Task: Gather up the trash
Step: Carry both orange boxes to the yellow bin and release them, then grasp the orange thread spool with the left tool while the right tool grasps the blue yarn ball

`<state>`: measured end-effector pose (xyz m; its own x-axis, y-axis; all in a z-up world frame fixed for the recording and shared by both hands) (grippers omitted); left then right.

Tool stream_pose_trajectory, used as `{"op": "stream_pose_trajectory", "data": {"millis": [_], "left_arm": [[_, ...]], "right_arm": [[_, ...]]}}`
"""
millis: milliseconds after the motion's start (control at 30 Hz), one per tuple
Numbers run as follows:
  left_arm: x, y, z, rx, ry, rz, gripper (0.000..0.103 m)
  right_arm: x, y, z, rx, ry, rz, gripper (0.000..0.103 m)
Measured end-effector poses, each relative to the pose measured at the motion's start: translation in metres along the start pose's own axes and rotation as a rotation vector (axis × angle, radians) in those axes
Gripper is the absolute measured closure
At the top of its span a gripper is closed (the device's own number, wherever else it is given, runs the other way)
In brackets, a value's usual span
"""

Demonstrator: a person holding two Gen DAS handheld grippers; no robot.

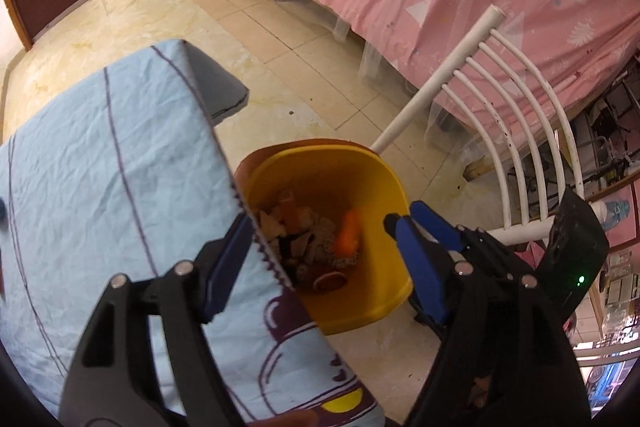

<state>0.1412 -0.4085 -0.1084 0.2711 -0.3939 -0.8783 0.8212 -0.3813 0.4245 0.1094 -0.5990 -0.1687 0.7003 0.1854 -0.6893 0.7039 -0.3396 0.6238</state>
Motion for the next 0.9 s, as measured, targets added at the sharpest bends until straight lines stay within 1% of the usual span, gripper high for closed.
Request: {"op": "stream_pose_trajectory", "data": {"millis": [133, 200, 267, 333, 533, 900], "left_arm": [[-0.014, 0.001, -0.017, -0.024, 0.004, 0.022, 0.032], [-0.023, 0.001, -0.028, -0.039, 0.001, 0.034, 0.032], [-0.031, 0.0, -0.039, -0.056, 0.003, 0.046, 0.032], [-0.037, -0.001, -0.051, -0.069, 0.011, 0.054, 0.032], [-0.061, -0.007, -0.089, -0.111, 0.041, 0.088, 0.032], [-0.1, -0.03, -0.181, -0.191, 0.161, 0.117, 0.031]], "right_arm": [[-0.002, 0.003, -0.015, -0.024, 0.011, 0.006, 0.073], [-0.002, 0.007, -0.026, -0.047, 0.012, 0.012, 0.069], [-0.002, 0.01, -0.035, -0.059, 0.017, 0.016, 0.061], [0.0, 0.013, -0.047, -0.074, 0.025, 0.019, 0.058], [0.007, 0.022, -0.085, -0.135, 0.045, 0.013, 0.055], [0.028, 0.031, -0.183, -0.273, 0.108, -0.007, 0.047]]}}
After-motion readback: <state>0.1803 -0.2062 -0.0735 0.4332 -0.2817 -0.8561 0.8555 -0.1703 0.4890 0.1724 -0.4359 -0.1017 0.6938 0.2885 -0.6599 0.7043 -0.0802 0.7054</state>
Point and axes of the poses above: each gripper's, at about its wrist camera, not at the fingertips, and x roughly the way its jaws point, z to its right, y to its top, the point moved 9 cm from there along x, roughly the way its jaws point, and after that the axes turned 5 degrees about x, right-handed, at the moved point
